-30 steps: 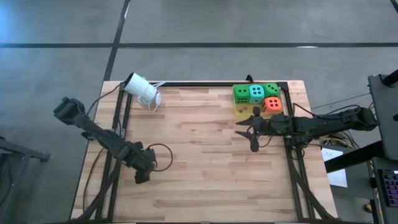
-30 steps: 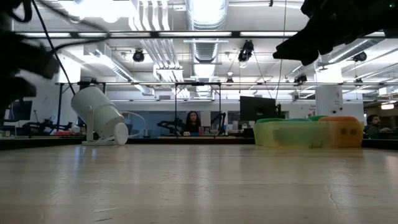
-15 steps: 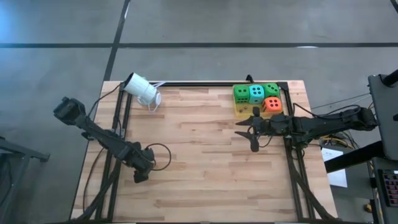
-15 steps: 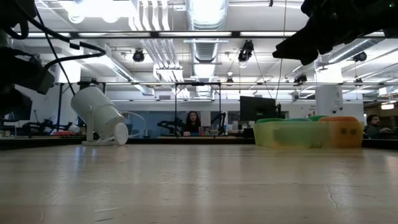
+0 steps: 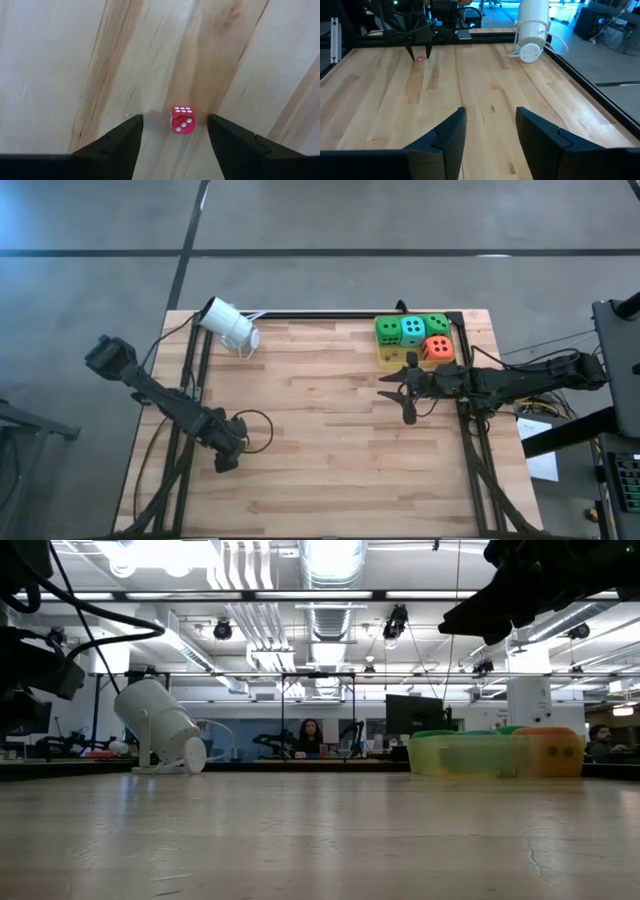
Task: Pick & Place Dice
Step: Put the small red dice into the yellow bin
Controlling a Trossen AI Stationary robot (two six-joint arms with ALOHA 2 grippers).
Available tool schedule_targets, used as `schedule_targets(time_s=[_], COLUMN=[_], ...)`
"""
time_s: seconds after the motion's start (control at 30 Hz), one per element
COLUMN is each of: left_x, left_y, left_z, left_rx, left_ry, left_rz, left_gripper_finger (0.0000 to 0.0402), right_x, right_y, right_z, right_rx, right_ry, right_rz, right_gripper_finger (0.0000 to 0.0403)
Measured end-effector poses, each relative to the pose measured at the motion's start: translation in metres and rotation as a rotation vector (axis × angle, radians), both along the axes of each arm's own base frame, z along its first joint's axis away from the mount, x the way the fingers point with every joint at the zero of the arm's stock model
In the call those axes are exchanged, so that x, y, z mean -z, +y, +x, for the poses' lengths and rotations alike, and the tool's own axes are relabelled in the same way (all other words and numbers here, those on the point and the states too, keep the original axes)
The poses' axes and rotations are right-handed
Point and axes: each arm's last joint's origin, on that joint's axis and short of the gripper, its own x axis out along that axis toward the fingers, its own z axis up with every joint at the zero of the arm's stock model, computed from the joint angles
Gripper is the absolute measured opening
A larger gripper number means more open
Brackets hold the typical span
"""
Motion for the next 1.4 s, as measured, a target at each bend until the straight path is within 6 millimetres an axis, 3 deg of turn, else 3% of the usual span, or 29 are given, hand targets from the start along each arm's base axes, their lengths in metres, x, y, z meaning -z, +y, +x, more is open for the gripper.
schedule_targets(time_s=[0.37, 0.73, 0.93, 1.2, 1.4], left_x=[0.001, 0.001, 0.001, -0.004, -0.027], left_y=[0.000, 0.001, 0.000, -0.001, -0.006], left_z=[0.000, 0.000, 0.000, 0.003, 0.024], left_rx=[-0.023, -0.027, -0.024, -0.025, -0.005], left_ry=[-0.002, -0.007, -0.008, -0.025, -0.154], left_rz=[0.005, 0.018, 0.014, 0.017, 0.021], left_gripper_finger=[0.0222, 0.0094, 0.0049, 0.0048, 0.0048], right_x=[0.000, 0.000, 0.000, 0.000, 0.000], right_y=[0.000, 0.000, 0.000, 0.000, 0.000], right_z=[0.000, 0.000, 0.000, 0.000, 0.000], right_rx=[0.002, 0.015, 0.015, 0.015, 0.014], right_ry=[-0.002, -0.007, -0.008, -0.008, -0.007], right_rz=[0.007, 0.042, 0.043, 0.043, 0.043], right_gripper_finger=[0.0165, 0.0164, 0.0159, 0.0160, 0.0155])
